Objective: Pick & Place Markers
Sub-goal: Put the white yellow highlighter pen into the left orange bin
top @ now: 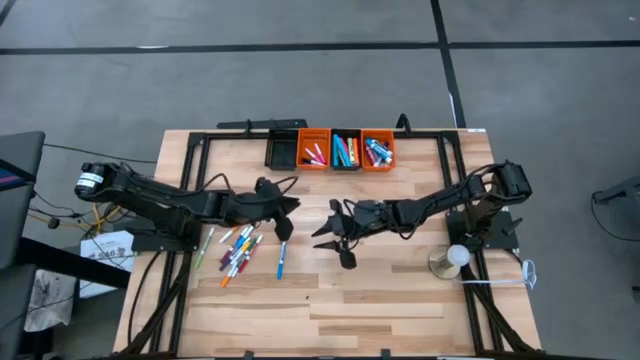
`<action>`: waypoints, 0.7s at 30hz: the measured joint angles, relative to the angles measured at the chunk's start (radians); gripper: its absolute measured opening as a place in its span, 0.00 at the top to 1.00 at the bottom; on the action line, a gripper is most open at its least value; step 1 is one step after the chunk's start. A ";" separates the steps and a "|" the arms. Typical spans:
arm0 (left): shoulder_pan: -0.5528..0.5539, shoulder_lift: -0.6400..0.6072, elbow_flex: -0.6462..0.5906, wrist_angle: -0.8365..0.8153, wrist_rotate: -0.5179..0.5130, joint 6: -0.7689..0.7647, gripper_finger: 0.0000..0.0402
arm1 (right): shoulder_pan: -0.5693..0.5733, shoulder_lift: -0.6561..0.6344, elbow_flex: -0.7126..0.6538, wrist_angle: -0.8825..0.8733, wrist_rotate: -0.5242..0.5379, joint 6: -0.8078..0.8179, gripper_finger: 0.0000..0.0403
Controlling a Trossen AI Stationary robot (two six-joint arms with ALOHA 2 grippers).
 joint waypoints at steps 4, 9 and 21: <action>0.000 0.000 0.004 0.133 0.031 0.056 0.90 | -0.021 0.000 -0.012 0.050 0.010 0.018 0.61; -0.024 0.000 0.004 0.262 0.047 0.127 0.91 | -0.059 0.000 -0.011 0.088 0.009 0.049 0.52; -0.043 -0.001 0.004 0.330 0.047 0.158 0.91 | -0.123 0.000 -0.005 0.221 0.005 0.056 0.44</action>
